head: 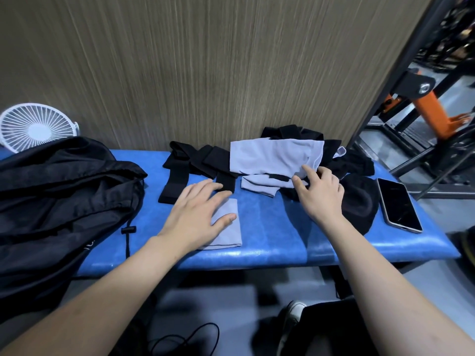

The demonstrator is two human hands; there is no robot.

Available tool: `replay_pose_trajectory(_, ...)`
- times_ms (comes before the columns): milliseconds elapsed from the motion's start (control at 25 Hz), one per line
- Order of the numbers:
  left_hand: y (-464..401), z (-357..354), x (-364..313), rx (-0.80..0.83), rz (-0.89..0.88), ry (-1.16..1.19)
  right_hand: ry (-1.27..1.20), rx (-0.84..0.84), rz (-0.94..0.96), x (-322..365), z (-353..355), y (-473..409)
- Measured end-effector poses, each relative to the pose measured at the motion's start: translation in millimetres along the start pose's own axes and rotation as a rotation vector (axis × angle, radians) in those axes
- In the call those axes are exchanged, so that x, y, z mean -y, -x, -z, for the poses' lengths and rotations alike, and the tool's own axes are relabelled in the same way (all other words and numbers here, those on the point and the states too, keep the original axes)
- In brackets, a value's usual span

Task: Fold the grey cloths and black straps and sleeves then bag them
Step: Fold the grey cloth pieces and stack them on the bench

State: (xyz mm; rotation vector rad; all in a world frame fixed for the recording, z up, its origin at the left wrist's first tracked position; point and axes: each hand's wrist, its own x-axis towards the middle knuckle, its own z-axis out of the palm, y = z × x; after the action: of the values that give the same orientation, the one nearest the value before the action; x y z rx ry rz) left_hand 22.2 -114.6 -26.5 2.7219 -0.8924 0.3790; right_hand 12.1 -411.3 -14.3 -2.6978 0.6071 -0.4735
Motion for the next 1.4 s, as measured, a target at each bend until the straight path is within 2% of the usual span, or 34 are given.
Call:
replay_pose_trajectory(400, -2.0, -1.4, 2.8, -0.015, -0.014, -0.021, 0.031, -0.134, 0.148, 13.7, 7.0, 10.7)
replay_pose_trajectory(520, -2.9, -3.1, 0.2, -0.048, -0.012, -0.011, -0.203, -0.145, 0.180, 31.2, 20.1, 21.6)
replay_pose_trajectory(640, -6.2, -3.9, -5.4, -0.097, 0.002, -0.004, -0.622, -0.062, 0.225, 52.5, 35.2, 37.9)
replay_pose_trajectory(760, -11.6, -3.9, -17.9, -0.153, 0.054, 0.036, -0.840, -0.007, 0.269, 71.4, 45.9, 55.0)
replay_pose_trajectory(920, -40.8, -9.6, -39.3, -0.181, 0.146, 0.144, -0.864, -0.015, 0.380, 83.6, 47.3, 67.7)
replay_pose_trajectory(1160, -95.7, -40.4, -56.4, -0.216, 0.211, 0.130, -0.886, -0.055, 0.378, 74.4, 50.1, 73.9)
replay_pose_trajectory(1280, -109.4, -51.6, -44.3, -0.200, 0.207, 0.108, -0.891, -0.171, 0.402, 60.2, 62.9, 73.2)
replay_pose_trajectory(1400, -116.0, -39.3, -35.7, -0.316, 0.186, 0.116, -0.927, -0.308, 0.347, 42.7, 76.4, 66.2)
